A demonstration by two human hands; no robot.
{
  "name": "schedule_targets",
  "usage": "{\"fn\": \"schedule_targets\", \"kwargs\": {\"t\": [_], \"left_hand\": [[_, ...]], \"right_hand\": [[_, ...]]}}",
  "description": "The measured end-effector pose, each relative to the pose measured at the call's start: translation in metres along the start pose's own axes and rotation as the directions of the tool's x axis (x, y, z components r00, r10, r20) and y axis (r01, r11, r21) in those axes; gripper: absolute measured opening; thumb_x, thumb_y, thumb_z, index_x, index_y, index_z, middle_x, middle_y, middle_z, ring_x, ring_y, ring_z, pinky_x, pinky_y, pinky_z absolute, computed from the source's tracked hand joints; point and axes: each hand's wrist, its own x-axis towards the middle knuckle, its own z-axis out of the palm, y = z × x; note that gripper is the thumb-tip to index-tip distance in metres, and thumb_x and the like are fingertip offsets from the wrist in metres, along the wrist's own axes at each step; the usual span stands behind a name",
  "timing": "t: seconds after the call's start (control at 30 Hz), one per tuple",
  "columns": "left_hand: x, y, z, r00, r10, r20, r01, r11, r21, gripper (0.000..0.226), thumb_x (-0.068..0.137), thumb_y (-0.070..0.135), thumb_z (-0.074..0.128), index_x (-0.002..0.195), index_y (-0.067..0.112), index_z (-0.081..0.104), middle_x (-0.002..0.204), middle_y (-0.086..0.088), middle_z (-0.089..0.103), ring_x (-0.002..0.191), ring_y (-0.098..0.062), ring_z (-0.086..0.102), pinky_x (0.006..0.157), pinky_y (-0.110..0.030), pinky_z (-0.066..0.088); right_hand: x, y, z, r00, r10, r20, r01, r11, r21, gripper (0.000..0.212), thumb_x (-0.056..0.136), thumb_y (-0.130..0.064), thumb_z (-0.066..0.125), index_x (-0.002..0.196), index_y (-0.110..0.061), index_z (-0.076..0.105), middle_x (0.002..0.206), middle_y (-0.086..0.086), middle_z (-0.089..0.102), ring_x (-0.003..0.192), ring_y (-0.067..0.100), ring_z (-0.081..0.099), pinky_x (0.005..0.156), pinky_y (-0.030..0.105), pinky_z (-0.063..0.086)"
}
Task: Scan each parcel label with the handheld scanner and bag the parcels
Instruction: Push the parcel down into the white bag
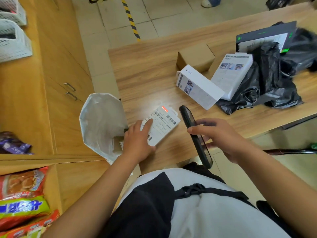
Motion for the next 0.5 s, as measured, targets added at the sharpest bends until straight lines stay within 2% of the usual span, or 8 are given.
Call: {"fn": "schedule_targets", "kwargs": {"t": [0.07,0.13,0.2,0.3,0.43,0.5], "left_hand": [[-0.005,-0.002,-0.004,0.999,-0.032,-0.010,0.032,0.998,-0.050,0.101,0.067,0.048,0.075,0.152,0.041,0.019,0.154,-0.002,0.029,0.134,-0.028,0.031,0.108,-0.041,0.034],[-0.012,-0.009,-0.008,0.995,-0.102,-0.022,0.098,0.985,-0.143,0.100,0.066,0.046,0.078,0.149,0.045,0.023,0.152,0.002,0.031,0.132,-0.026,0.033,0.102,-0.043,0.041],[-0.020,-0.024,-0.011,0.979,-0.196,-0.051,0.175,0.946,-0.272,0.097,0.066,0.044,0.080,0.147,0.046,0.027,0.148,0.003,0.034,0.130,-0.025,0.035,0.098,-0.043,0.044],[-0.029,-0.055,-0.018,0.927,-0.359,-0.110,0.282,0.860,-0.426,0.093,0.068,0.043,0.083,0.146,0.045,0.032,0.142,0.001,0.039,0.127,-0.024,0.039,0.093,-0.042,0.046],[-0.032,-0.098,-0.032,0.822,-0.555,-0.127,0.423,0.744,-0.517,0.090,0.068,0.050,0.083,0.145,0.042,0.036,0.137,-0.001,0.045,0.119,-0.028,0.050,0.092,-0.048,0.051],[-0.029,-0.112,-0.037,0.783,-0.615,-0.097,0.475,0.691,-0.546,0.091,0.067,0.054,0.081,0.145,0.041,0.036,0.136,-0.004,0.047,0.117,-0.030,0.053,0.094,-0.048,0.050]], "right_hand": [[0.001,0.000,0.009,1.000,-0.029,-0.007,0.030,0.997,0.077,0.016,0.076,-0.025,0.085,0.090,-0.020,0.080,0.077,-0.001,0.078,0.056,0.007,0.069,0.049,0.021,0.055],[0.002,-0.001,0.016,0.999,-0.052,-0.003,0.052,0.992,0.114,0.010,0.077,-0.022,0.084,0.085,-0.020,0.079,0.076,0.001,0.077,0.053,0.008,0.068,0.046,0.019,0.052],[0.005,-0.005,0.022,0.998,-0.065,0.007,0.064,0.992,0.108,0.013,0.076,-0.023,0.085,0.087,-0.022,0.078,0.076,0.000,0.077,0.053,0.008,0.068,0.047,0.018,0.052],[0.010,-0.010,0.030,0.996,-0.083,0.036,0.081,0.995,0.057,0.026,0.076,-0.029,0.086,0.100,-0.021,0.078,0.083,0.000,0.079,0.057,0.007,0.070,0.050,0.020,0.053],[0.014,-0.015,0.041,0.992,-0.107,0.067,0.104,0.994,0.044,0.039,0.067,-0.037,0.088,0.101,-0.025,0.075,0.081,-0.003,0.079,0.058,0.005,0.070,0.052,0.022,0.053],[0.014,-0.015,0.043,0.991,-0.110,0.072,0.108,0.994,0.035,0.040,0.069,-0.035,0.090,0.104,-0.025,0.073,0.083,-0.003,0.078,0.058,0.005,0.069,0.052,0.022,0.053]]}}
